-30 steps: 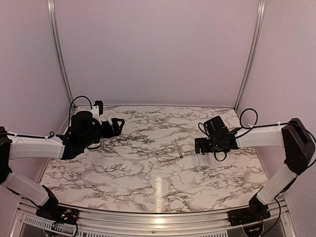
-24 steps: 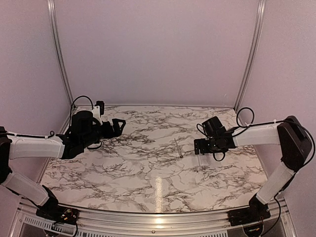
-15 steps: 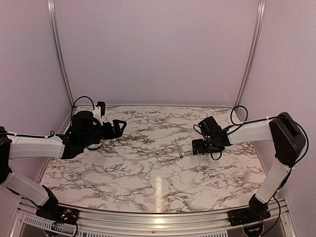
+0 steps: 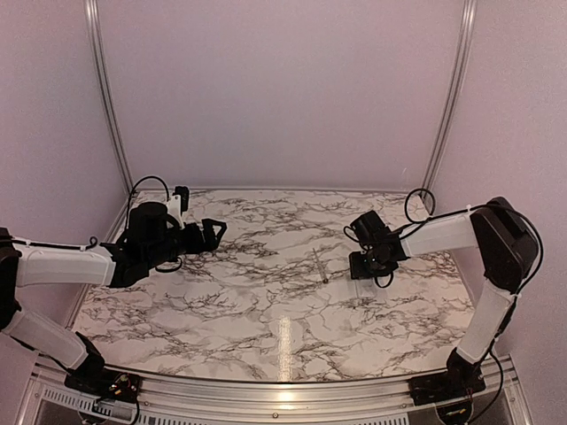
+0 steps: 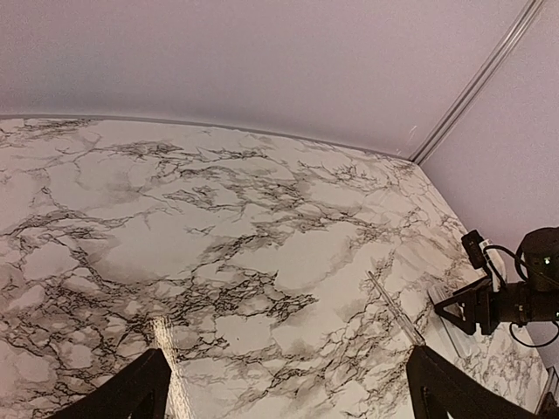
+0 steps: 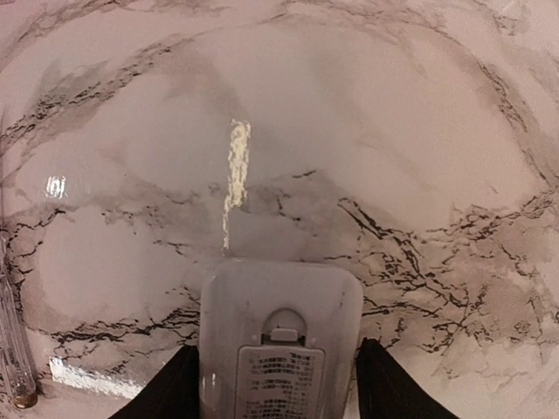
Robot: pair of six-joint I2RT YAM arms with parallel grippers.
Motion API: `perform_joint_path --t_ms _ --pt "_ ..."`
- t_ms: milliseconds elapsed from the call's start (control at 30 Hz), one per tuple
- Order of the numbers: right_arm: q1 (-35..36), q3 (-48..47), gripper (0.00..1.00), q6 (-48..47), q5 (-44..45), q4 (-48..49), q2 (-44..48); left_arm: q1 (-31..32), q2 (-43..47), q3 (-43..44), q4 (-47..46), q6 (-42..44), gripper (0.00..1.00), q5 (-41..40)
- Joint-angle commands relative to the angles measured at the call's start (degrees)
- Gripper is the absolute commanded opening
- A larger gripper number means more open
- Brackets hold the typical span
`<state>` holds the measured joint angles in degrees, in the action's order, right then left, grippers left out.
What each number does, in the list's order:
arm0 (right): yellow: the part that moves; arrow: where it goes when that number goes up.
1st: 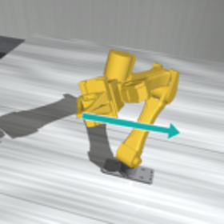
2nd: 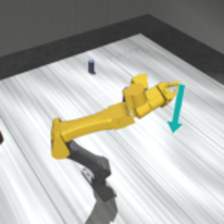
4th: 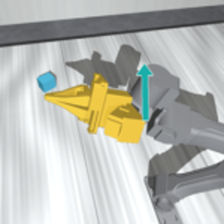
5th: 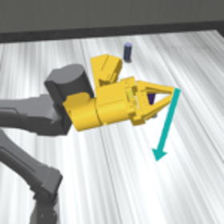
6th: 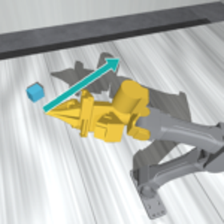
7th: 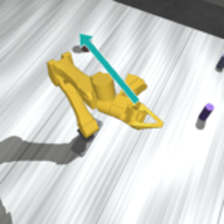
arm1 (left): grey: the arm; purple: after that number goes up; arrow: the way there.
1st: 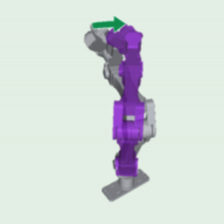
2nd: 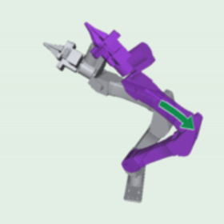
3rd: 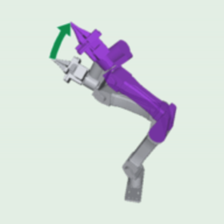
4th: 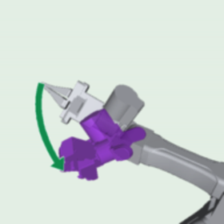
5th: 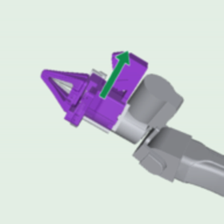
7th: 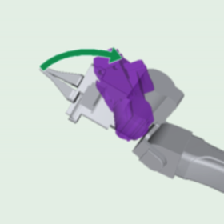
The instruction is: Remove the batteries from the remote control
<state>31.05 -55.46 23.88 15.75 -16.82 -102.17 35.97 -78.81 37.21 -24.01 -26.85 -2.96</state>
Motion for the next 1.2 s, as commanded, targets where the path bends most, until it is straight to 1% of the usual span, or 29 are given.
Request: perform_joint_path --t_ms 0,267,467,633,700,767,867,900,1000,1167 --pt "0.6 -1.4 0.52 0.6 0.4 -1.3 -0.6 0.2 2.0 -1.5 0.9 -0.6 0.99 0.5" --pt "0.6 -0.1 0.37 1.2 0.7 -1.1 1.4 0.4 2.5 -2.4 0.7 -1.0 0.99 0.8" --pt "0.6 0.6 0.35 1.9 0.3 0.8 4.7 1.1 2.1 -2.1 0.2 -0.9 0.99 1.0" --pt "0.7 1.7 0.34 4.4 -1.4 5.2 9.1 1.7 1.5 -1.8 -1.0 -0.5 0.99 1.8" --pt "0.6 2.4 0.31 6.2 -3.0 8.0 11.2 1.9 1.1 -1.6 -1.5 -0.4 0.99 2.2" --pt "0.6 3.5 0.30 8.4 -4.7 11.6 13.1 2.2 0.6 -1.3 -2.0 -0.3 0.99 2.6" --pt "0.6 5.4 0.29 12.4 -7.5 18.8 15.1 2.7 -0.4 -0.8 -2.9 -0.1 0.99 2.8" --pt "0.7 5.9 0.27 13.8 -8.1 20.5 15.6 3.0 -0.8 -0.6 -3.1 -0.1 0.99 2.8" --pt "1.6 7.2 0.27 18.0 -9.1 25.7 16.6 3.6 -1.9 0.1 -3.6 0.0 0.99 4.7" --pt "1.7 8.8 0.26 24.9 -14.2 35.7 15.7 4.5 -2.8 0.5 -5.3 0.4 0.99 6.0"
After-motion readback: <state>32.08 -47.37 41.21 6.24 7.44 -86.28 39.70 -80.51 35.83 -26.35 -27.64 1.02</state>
